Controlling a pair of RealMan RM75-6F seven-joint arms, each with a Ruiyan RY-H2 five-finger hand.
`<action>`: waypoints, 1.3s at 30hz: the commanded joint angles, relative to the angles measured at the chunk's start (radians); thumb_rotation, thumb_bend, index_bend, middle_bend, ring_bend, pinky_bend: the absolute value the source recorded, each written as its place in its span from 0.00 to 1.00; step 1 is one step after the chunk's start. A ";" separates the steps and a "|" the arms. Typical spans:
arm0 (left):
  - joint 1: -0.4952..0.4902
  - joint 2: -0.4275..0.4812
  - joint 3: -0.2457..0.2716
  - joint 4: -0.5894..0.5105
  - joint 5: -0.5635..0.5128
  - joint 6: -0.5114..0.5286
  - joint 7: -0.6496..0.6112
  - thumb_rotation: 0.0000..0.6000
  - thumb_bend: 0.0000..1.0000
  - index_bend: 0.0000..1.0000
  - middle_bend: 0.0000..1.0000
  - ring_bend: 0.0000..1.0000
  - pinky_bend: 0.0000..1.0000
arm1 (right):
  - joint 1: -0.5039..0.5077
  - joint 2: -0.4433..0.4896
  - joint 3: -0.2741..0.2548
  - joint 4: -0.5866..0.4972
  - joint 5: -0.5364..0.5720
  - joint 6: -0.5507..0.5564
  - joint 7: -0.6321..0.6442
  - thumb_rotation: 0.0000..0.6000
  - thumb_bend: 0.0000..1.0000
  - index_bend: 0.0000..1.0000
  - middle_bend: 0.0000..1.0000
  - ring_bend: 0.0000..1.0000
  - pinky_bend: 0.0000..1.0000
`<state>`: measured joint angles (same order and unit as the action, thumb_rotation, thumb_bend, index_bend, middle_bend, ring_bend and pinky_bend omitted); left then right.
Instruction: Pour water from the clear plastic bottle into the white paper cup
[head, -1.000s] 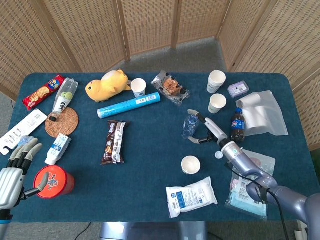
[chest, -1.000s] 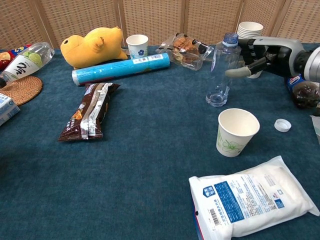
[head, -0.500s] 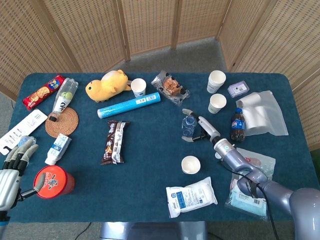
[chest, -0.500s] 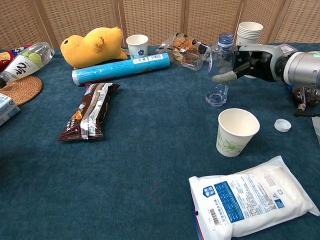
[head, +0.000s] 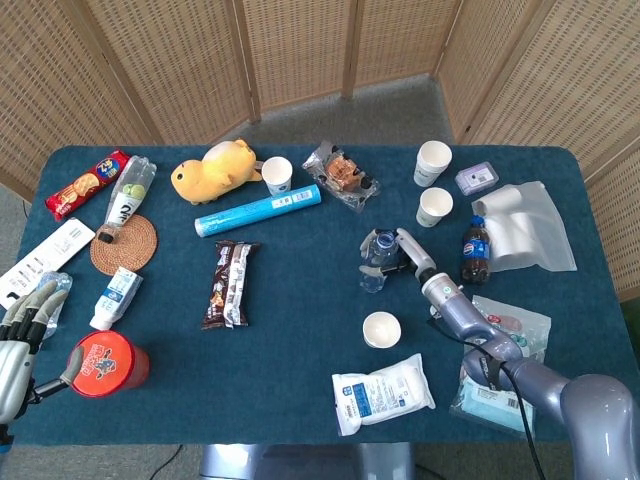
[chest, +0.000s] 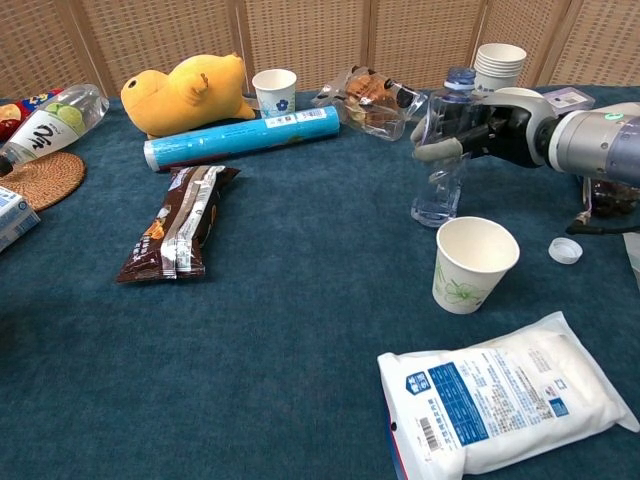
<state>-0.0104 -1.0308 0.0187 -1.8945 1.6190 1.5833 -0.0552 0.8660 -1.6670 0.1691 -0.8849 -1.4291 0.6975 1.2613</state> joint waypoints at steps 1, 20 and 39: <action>-0.002 -0.002 -0.001 0.003 -0.001 -0.004 -0.002 0.39 0.46 0.08 0.05 0.00 0.00 | -0.006 -0.004 0.005 0.003 0.008 0.009 -0.009 1.00 0.22 0.51 0.54 0.45 0.48; -0.014 -0.003 -0.011 0.019 0.015 -0.007 -0.014 0.38 0.46 0.08 0.06 0.00 0.00 | -0.117 0.142 0.081 -0.198 0.100 0.194 -0.312 1.00 0.25 0.59 0.63 0.54 0.56; -0.020 0.023 -0.021 0.025 0.049 0.019 -0.043 0.38 0.46 0.08 0.06 0.00 0.00 | -0.267 0.323 0.054 -0.523 0.055 0.449 -0.755 1.00 0.26 0.60 0.65 0.57 0.59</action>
<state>-0.0309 -1.0081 -0.0031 -1.8691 1.6677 1.6021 -0.0980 0.6210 -1.3551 0.2355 -1.3763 -1.3518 1.1098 0.5473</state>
